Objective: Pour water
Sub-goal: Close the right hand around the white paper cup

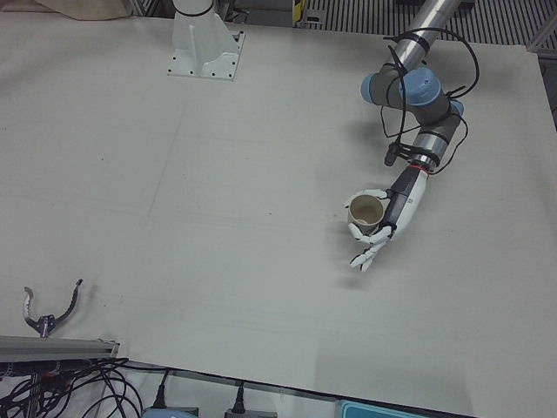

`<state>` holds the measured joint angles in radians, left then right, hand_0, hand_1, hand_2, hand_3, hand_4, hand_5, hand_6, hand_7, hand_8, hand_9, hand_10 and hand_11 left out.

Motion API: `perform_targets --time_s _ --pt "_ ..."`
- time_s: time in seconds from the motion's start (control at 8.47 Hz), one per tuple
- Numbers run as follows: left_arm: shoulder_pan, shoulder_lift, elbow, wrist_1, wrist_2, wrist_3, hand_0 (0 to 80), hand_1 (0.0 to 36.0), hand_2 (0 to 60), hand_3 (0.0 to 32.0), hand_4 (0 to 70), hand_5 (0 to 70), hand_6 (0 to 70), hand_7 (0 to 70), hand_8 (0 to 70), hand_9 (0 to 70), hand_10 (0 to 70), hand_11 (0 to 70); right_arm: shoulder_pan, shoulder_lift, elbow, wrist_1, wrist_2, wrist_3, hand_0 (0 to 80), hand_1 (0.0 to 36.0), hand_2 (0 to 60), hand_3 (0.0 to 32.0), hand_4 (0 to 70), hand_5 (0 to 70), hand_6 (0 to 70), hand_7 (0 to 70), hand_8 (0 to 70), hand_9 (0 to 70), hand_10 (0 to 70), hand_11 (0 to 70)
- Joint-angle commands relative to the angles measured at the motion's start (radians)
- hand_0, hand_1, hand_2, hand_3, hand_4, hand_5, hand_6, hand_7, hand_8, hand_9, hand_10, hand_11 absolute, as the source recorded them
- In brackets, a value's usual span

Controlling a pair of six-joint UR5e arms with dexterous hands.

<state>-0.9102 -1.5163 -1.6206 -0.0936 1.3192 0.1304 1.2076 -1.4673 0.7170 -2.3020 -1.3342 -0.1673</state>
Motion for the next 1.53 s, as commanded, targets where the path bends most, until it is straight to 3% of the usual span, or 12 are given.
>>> perform_targets --time_s 0.0,0.24,0.47,1.42 --pt "-0.001 -0.004 0.001 0.005 0.0 0.0 80.0 36.0 60.0 0.0 37.2 70.0 16.6 10.5 10.2 3.3 5.6 12.5 -0.124 0.001 -0.002 -0.005 0.11 -0.005 54.1 22.3 22.3 0.0 22.0 9.1 20.8 12.8 15.9 18.2 0.0 0.0" --pt "-0.001 -0.008 -0.001 0.009 0.0 0.0 80.0 36.0 60.0 0.0 37.2 70.0 16.7 10.5 10.2 3.4 5.8 12.7 -0.129 0.001 -0.002 -0.005 0.113 -0.002 55.3 23.5 22.2 0.0 21.0 9.2 21.2 14.0 13.6 14.8 0.0 0.0" --pt "-0.001 -0.008 -0.004 0.011 0.0 0.0 80.0 36.0 60.0 0.0 37.2 70.0 16.8 10.7 10.3 3.4 5.9 12.8 -0.129 -0.001 -0.002 -0.004 0.113 0.015 56.0 24.0 22.7 0.0 22.2 9.6 23.0 17.8 15.2 17.0 0.0 0.0" --pt "-0.003 -0.004 -0.033 0.034 0.0 -0.006 80.0 36.0 60.0 0.0 37.0 70.0 16.6 10.4 10.2 3.2 5.6 12.4 -0.135 0.031 0.001 -0.033 0.112 0.012 58.9 27.1 25.9 0.0 23.3 10.4 28.2 25.9 11.8 12.1 0.0 0.0"
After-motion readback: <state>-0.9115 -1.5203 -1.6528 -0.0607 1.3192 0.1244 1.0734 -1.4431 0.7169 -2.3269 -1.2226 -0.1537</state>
